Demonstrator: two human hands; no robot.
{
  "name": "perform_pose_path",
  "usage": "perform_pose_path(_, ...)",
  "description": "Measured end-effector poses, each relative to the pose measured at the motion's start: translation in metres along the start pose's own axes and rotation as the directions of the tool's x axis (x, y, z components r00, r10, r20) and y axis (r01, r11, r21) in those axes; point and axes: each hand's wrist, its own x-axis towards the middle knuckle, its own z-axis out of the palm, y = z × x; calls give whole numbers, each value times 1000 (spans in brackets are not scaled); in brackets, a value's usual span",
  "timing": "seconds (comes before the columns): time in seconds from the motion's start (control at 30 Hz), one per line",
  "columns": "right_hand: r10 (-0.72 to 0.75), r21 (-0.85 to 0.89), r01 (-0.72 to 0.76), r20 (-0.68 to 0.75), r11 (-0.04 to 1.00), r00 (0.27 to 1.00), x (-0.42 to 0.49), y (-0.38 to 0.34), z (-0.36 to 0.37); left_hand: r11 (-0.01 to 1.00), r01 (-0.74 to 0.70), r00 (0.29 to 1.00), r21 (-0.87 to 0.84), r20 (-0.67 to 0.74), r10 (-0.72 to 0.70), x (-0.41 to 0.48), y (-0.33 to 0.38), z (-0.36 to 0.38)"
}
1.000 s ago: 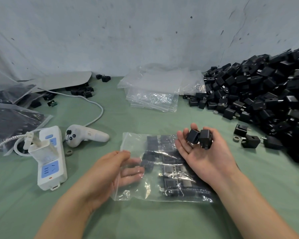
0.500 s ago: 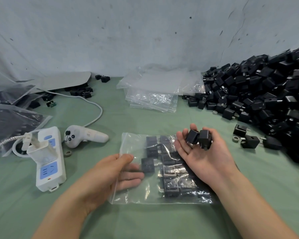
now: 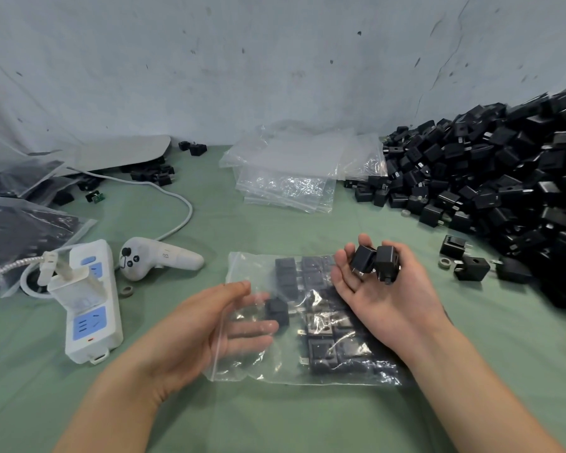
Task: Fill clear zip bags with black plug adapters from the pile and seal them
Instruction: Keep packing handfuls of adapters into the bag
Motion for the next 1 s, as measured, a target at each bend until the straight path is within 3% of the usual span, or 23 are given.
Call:
perform_pose_path(0.4,13,3,-13,-6,1000,1000,3,0,-1,996,-25,999,-83,22,26,2,-3,6)
perform_pose_path(0.6,22,1,-22,-1,1000,1000,2,0,-1,999,-46,984,-15,-175,43,0,2,0)
perform_pose_path(1.0,15,-11,-15,-12,1000,1000,1,0,0,999,-7,999,32,-52,9,0,0,5)
